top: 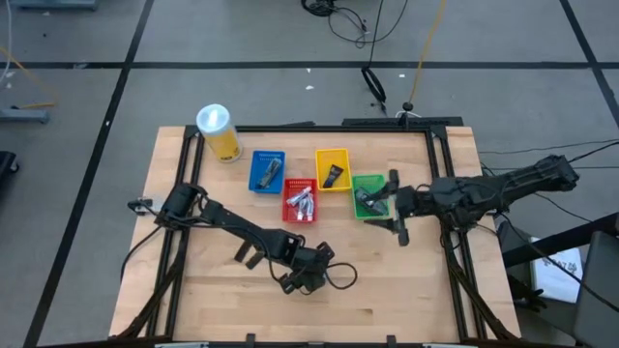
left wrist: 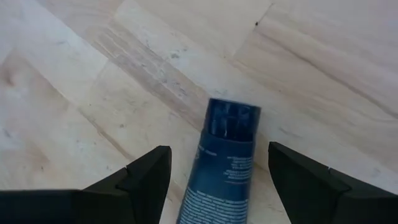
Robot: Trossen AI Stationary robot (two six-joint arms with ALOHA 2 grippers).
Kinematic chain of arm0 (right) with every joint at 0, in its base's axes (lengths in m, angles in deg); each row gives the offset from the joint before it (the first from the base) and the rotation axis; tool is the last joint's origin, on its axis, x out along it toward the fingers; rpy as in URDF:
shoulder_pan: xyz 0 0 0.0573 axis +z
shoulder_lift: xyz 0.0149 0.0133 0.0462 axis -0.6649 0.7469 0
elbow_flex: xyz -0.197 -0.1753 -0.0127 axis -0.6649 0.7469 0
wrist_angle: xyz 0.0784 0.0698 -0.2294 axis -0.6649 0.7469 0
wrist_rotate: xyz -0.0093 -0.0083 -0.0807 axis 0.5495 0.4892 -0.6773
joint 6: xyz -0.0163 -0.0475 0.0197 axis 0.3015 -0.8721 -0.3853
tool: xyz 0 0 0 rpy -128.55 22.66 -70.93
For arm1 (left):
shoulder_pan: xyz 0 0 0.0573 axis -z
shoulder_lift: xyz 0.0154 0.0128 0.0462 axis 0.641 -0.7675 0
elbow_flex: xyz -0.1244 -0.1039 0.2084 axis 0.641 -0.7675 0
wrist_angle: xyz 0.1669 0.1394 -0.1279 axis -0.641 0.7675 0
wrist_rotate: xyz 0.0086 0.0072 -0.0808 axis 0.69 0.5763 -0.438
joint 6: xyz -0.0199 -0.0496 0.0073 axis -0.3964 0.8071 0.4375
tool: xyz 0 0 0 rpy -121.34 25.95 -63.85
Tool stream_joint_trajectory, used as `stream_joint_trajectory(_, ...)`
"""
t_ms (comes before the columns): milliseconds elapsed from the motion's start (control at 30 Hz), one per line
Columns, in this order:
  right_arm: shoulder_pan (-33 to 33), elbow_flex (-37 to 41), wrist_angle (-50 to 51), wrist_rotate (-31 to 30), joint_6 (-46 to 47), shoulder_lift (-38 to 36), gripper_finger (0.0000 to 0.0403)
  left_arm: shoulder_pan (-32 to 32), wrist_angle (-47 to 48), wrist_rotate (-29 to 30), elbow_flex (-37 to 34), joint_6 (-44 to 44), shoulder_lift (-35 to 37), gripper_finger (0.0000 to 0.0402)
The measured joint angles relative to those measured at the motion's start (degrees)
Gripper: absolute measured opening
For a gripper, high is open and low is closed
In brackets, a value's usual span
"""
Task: Pick & Place Travel size toiletries
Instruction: Put the blue shaving cream into the yellow bin
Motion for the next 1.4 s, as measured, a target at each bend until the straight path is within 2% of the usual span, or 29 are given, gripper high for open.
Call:
stream_joint_trajectory(200, 0.0, 16.7, -9.7, -7.2, 1.7, -9.7, 0.0245, -1.2, 0.4, -0.1, 0.0, 0.2, 0.0, 0.0249)
stream_joint_trajectory(400, -0.1, 32.7, -25.3, -8.8, 1.3, -15.6, 0.0242, -1.9, 0.3, -0.2, 0.0, 1.3, 0.0, 0.0250)
stream_joint_trajectory(567, -0.1, 41.5, -37.9, -8.8, 1.5, -18.0, 0.0242, -2.1, 0.0, -0.3, 0.0, 1.4, 0.0, 0.0250)
stream_joint_trajectory(667, -0.1, 43.5, -41.7, -8.6, 1.5, -19.1, 0.0242, -2.3, -0.4, -1.1, 0.0, 1.1, -0.5, 0.0250)
stream_joint_trajectory(900, 0.0, 43.7, -41.0, -8.5, 1.3, -19.0, 0.0242, -3.1, -0.2, -6.1, 0.3, 1.4, -3.3, 0.0250)
stream_joint_trajectory(1133, 0.0, 43.8, -40.4, -8.5, 1.6, -18.9, 0.0242, -3.3, 0.1, -7.0, 0.2, 2.7, -3.6, 0.0248)
stream_joint_trajectory(1233, 0.0, 43.8, -40.2, -8.5, 1.5, -18.9, 0.0242, -3.8, 1.0, -10.2, 0.2, 5.2, -3.7, 0.0227)
stream_joint_trajectory(1400, 0.0, 43.8, -40.2, -8.5, 1.7, -18.9, 0.0242, -4.2, 2.0, -12.0, 0.1, 7.5, -3.8, 0.0156)
